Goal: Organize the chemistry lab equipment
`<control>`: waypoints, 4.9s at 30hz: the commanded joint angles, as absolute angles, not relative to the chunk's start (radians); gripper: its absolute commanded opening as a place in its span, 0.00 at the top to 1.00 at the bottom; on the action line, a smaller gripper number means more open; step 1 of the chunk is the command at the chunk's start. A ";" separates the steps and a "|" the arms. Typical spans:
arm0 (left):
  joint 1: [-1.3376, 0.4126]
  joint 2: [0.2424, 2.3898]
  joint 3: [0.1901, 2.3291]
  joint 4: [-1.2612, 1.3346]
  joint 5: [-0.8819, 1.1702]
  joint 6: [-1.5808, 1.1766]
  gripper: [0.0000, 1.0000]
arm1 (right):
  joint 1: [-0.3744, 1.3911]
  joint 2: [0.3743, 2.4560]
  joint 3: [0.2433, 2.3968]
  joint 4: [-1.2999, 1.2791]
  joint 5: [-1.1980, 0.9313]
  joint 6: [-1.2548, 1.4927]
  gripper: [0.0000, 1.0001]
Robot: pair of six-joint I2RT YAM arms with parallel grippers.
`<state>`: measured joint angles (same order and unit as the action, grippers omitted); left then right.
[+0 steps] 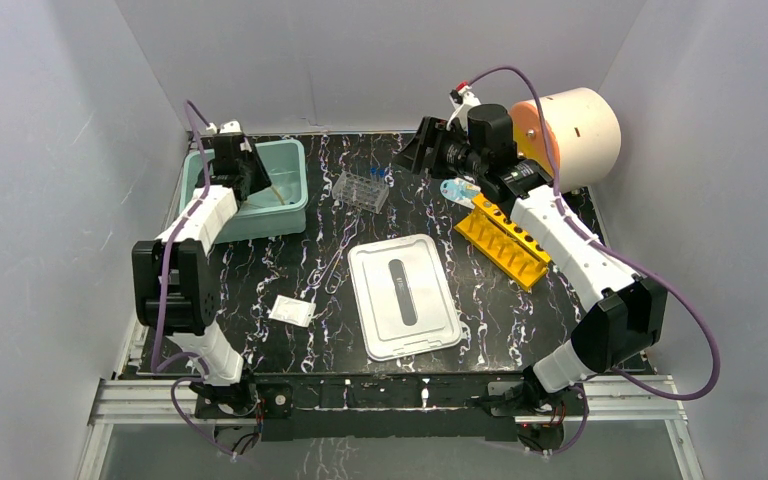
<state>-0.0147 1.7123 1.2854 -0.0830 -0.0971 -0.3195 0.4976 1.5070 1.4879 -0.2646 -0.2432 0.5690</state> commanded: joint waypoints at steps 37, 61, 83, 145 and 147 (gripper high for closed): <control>-0.020 1.302 1.384 -0.400 0.308 -0.432 0.23 | 0.820 1.805 1.557 -0.376 0.297 0.650 0.34; -0.192 1.314 1.494 -0.544 -0.043 -0.270 0.23 | 0.820 2.545 2.397 -0.784 0.542 0.793 0.48; -0.207 1.334 1.485 -0.559 -0.199 -0.273 0.20 | 0.790 2.688 2.567 -0.898 0.460 0.814 0.78; -0.323 1.512 0.941 -0.120 0.767 -0.647 0.70 | 0.704 1.895 1.676 -0.268 -0.064 0.828 1.00; -0.323 1.508 0.940 -0.099 0.775 -0.670 0.81 | 0.702 1.893 1.674 -0.265 -0.072 0.825 1.00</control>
